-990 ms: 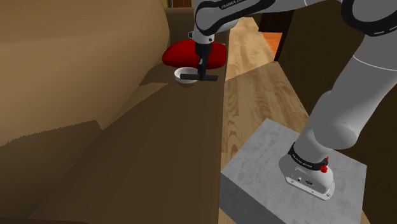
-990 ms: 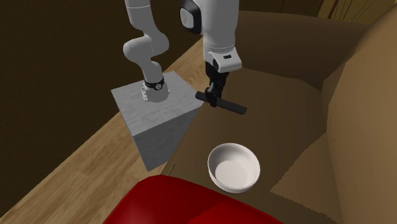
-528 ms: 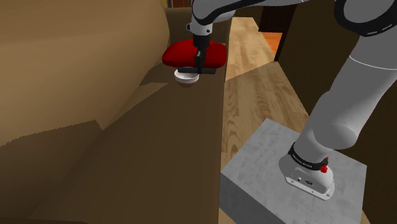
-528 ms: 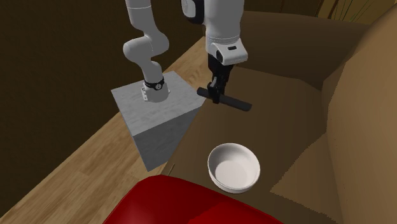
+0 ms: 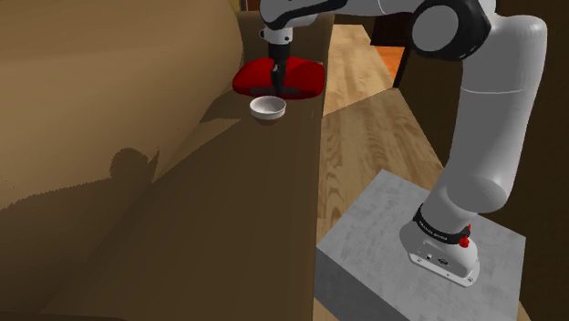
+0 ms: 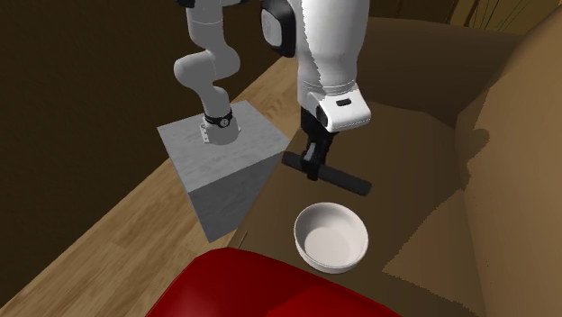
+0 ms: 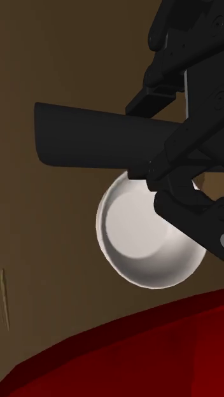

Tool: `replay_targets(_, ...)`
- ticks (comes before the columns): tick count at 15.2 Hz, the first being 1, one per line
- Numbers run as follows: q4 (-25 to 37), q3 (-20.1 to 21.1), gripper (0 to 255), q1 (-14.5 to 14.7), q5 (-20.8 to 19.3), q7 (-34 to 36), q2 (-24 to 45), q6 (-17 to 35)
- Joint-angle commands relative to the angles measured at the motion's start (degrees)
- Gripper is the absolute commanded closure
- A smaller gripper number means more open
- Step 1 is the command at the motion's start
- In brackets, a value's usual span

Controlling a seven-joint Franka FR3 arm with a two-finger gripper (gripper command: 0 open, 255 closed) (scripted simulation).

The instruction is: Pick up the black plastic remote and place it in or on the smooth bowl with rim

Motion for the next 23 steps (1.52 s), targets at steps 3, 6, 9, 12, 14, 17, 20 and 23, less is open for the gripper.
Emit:
replay_targets(3,16.3,-0.3,255,-2.4,1.3,-1.8,10.8,-5.6)
replay_targets(6,34.0,-0.2,255,-5.0,2.4,-2.7,21.9,-12.3)
replay_targets(9,30.1,-0.2,255,-4.7,2.3,-2.9,21.0,-9.4)
replay_targets(12,26.8,-0.2,255,-4.5,2.3,-3.1,20.4,-6.7)
replay_targets(14,24.8,-0.2,255,-4.4,2.3,-3.2,20.2,-5.0)
replay_targets(17,22.3,-0.2,255,-4.2,2.3,-3.4,20.0,-2.6)
replay_targets(20,22.0,-0.2,255,-4.2,2.3,-3.4,20.0,-2.3)
replay_targets(23,22.0,-0.2,255,-4.2,2.3,-3.4,20.0,-2.3)
